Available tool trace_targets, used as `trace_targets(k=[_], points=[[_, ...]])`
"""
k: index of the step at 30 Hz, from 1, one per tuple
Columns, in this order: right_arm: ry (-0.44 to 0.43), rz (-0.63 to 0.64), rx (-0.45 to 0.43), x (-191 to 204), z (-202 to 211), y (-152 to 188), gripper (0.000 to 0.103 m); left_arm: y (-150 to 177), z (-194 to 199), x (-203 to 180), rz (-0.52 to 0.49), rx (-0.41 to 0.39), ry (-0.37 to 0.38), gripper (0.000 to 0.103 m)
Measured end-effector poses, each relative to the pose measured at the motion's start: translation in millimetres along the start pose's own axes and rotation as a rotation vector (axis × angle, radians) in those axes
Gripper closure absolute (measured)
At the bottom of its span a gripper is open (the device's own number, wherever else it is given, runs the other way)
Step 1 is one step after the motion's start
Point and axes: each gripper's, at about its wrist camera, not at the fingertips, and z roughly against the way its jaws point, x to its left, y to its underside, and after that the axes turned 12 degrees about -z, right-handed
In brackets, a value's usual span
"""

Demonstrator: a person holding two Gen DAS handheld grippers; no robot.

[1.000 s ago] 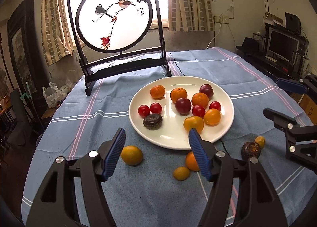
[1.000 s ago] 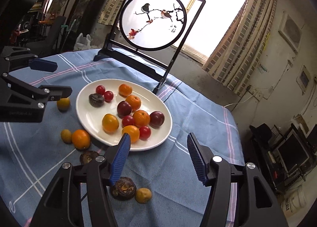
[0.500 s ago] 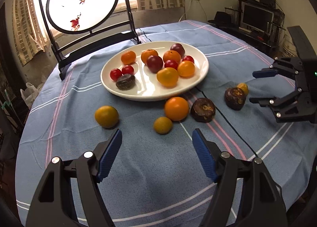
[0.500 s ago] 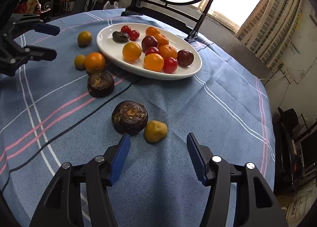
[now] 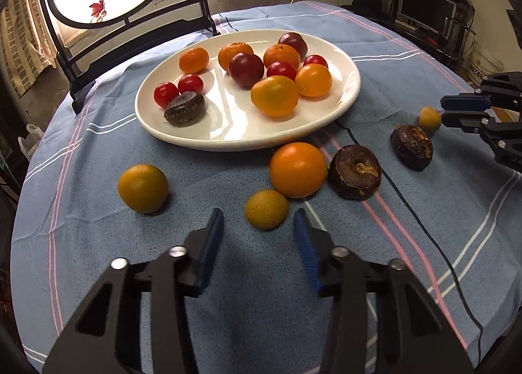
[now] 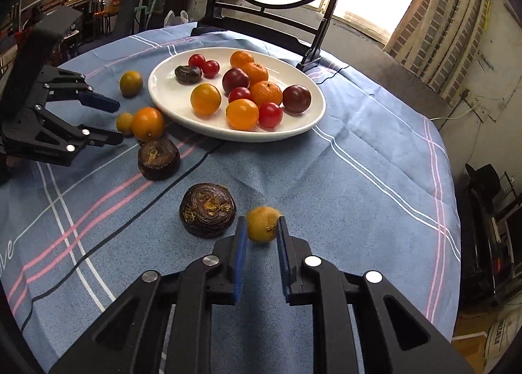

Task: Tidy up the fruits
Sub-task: 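Grasp a yellow-green citrus with the left gripper while the right grasps a small yellow fruit, then carry both yellow fruits over the plate and open both grippers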

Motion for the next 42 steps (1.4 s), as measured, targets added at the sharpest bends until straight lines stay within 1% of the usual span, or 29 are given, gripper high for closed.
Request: trace_targets(k=[1,3,5,7,8,10,11,12,13,14,18,19,20,21,22,24,25,27,31,34,36,37,39,42], points=[[-0.008,-0.003,-0.001,1.1,0.3,-0.7,0.086,-0.9,-3.1,1.6,0.01,0.009,0.014,0.076],[-0.014,0.001,-0.007,4.9,0.9,-1.7,0.087,-1.4,-3.4,3.1,0.016,0.006,0.024,0.077],[-0.025,0.006,-0.017,10.2,3.0,-3.4,0.091,-0.7,0.0,2.1,0.007,-0.004,0.02,0.077],[-0.021,0.022,-0.036,16.6,6.2,-5.8,0.092,0.6,7.0,0.0,-0.004,-0.02,0.02,0.077],[-0.035,0.023,-0.037,18.5,7.9,-7.6,0.093,1.0,11.4,0.0,-0.005,-0.03,0.018,0.077],[-0.054,0.034,-0.02,20.7,10.6,-9.3,0.092,1.2,20.5,1.5,0.0,-0.051,0.014,0.077],[-0.053,0.047,0.001,21.1,10.0,-8.3,0.089,1.1,24.8,2.0,0.004,-0.06,0.013,0.077],[-0.034,0.053,-0.001,20.7,10.3,-6.4,0.082,1.4,29.3,2.6,0.009,-0.069,0.012,0.077],[-0.01,0.042,-0.013,18.0,11.3,-3.5,0.056,1.9,33.4,2.7,0.013,-0.078,0.016,0.077],[0.0,0.026,-0.018,14.2,12.0,-0.8,0.041,2.5,36.7,3.1,0.014,-0.087,0.017,0.077],[0.009,-0.002,0.019,2.6,3.8,7.0,0.042,4.3,44.1,4.8,0.026,-0.108,0.025,0.077],[0.019,0.004,0.03,2.5,-2.1,8.0,0.045,3.7,44.5,5.0,0.027,-0.11,0.025,0.077],[0.031,0.018,0.044,4.3,-8.5,9.1,0.052,3.5,44.4,5.0,0.03,-0.11,0.026,0.077],[0.036,0.032,0.059,5.8,-15.3,10.0,0.055,3.3,44.1,5.3,0.033,-0.11,0.027,0.077],[0.031,0.033,0.07,6.6,-21.8,10.2,0.064,3.3,44.0,5.4,0.035,-0.109,0.027,0.077],[0.014,0.03,0.074,8.3,-29.5,9.9,0.067,4.2,43.8,5.2,0.035,-0.106,0.025,0.077],[0.003,0.032,0.071,9.3,-31.3,10.0,0.073,4.6,43.8,5.0,0.034,-0.105,0.025,0.077],[-0.005,0.023,0.069,8.3,-30.1,9.8,0.074,4.7,44.6,6.4,0.038,-0.104,0.022,0.077],[-0.038,-0.004,0.031,3.5,-12.4,6.1,0.075,1.7,49.5,12.6,0.048,-0.123,0.018,0.077],[-0.053,-0.017,0.003,3.4,-0.8,-3.3,0.075,-4.7,54.7,17.7,0.056,-0.147,0.015,0.077],[-0.084,-0.042,-0.022,0.8,4.2,-12.4,0.074,-11.6,58.1,23.1,0.065,-0.164,0.009,0.077],[-0.096,-0.045,-0.02,0.2,4.0,-16.2,0.074,-15.0,59.3,25.2,0.07,-0.171,0.01,0.077],[-0.05,-0.025,-0.023,1.6,-1.7,-18.8,0.075,-20.4,61.1,28.4,0.073,-0.181,0.005,0.077],[-0.055,-0.033,-0.024,1.4,-6.9,-22.8,0.075,-25.8,62.1,31.9,0.066,-0.193,0.0,0.077]])
